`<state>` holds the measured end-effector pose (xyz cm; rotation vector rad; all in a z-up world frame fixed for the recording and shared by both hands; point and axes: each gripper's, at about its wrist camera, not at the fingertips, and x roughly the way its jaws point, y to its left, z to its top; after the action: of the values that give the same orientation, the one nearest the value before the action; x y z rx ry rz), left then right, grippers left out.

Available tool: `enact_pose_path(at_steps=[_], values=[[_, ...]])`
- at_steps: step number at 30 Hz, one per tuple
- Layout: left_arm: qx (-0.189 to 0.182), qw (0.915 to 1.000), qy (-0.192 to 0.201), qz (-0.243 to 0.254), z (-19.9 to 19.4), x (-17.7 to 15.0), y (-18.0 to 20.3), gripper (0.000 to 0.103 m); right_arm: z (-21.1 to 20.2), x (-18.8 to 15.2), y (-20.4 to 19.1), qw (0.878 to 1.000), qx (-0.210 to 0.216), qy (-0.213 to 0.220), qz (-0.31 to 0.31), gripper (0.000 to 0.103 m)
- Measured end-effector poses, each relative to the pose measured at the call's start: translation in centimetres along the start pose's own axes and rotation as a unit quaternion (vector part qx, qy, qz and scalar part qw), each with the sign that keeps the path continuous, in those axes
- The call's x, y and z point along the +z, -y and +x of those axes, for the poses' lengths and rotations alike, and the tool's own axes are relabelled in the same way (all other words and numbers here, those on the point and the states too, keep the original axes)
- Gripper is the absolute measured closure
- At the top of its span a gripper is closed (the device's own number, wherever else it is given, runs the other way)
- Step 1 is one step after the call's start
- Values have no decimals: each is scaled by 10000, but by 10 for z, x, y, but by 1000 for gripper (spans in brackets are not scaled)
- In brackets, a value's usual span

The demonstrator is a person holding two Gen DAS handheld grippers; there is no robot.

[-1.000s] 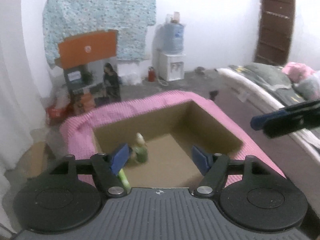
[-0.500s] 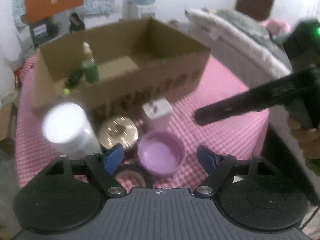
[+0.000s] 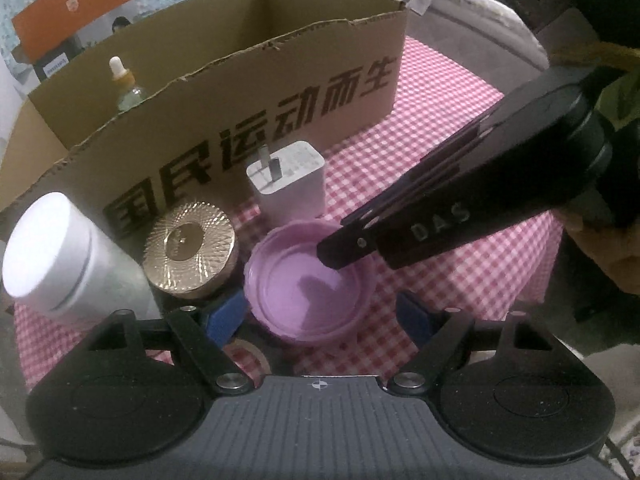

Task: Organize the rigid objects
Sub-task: 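Lift the pink lid with the right gripper toward the box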

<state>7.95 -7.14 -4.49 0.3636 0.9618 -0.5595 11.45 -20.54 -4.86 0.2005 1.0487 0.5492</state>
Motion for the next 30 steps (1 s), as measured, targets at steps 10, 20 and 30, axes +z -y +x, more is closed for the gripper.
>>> enact_pose_path(at_steps=[10,20,30], values=[[-247,9995,158,-91,-1,8,7,20,-10,-7,13,9998,-217,33,3,83],[-488,9979,422,57,9,21,28,20,-34,-22,35,9980,-536,180,268,83],[-379,9986,296,221,11,16,37,20,-43,-28,43,9974,-582,232,362,83]])
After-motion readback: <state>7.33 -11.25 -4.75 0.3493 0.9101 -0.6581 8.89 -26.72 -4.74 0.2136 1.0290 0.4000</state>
